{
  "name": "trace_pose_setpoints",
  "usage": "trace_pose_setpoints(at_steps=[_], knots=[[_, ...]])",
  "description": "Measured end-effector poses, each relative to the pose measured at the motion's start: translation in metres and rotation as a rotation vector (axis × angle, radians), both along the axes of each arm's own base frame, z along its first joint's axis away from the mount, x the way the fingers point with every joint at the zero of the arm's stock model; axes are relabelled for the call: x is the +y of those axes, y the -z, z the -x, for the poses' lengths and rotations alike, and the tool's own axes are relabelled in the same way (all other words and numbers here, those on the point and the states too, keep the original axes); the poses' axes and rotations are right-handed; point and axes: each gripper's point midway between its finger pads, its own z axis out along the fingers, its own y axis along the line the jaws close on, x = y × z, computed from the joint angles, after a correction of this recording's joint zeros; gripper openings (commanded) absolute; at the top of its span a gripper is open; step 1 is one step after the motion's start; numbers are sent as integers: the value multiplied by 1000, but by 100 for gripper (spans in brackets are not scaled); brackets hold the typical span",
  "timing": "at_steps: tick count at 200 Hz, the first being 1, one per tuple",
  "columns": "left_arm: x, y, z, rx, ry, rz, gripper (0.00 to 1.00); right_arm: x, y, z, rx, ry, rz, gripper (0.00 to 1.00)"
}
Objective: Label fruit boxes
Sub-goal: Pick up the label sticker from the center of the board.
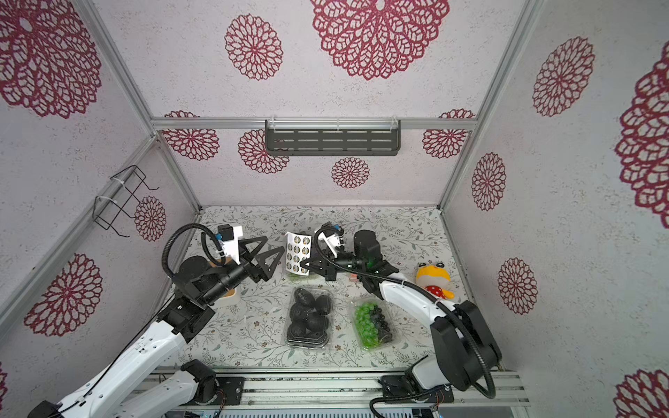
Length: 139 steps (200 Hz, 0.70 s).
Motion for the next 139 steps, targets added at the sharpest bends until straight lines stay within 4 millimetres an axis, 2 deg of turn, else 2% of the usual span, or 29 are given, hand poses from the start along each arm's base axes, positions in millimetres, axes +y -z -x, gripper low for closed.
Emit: trace_pose_setpoints(at_steps=[20, 33, 62, 83, 92, 117, 127, 139], knots=[[-17, -10, 14, -46, 145, 1, 91, -10, -11, 10, -50, -26, -17, 0], [-28, -12, 15, -50, 214, -6, 90, -13, -15, 20, -81, -50, -25, 0], [-45, -4, 12, -37, 315, -18, 83, -20, -20, 39, -125, -94, -32, 0], [-52, 0, 14, -28, 368, -16, 72, -23, -20, 46, -144, -108, -34, 0], [-54, 0, 17, -32, 389, -13, 65, -24, -20, 47, -148, -112, -32, 0], [-57, -5, 24, -50, 428, -2, 34, -24, -19, 48, -153, -115, -29, 0], [-58, -6, 25, -65, 434, -5, 27, -24, -18, 48, -158, -115, -29, 0], [-58, -8, 26, -70, 439, -2, 23, -24, -18, 48, -161, -115, -29, 0]])
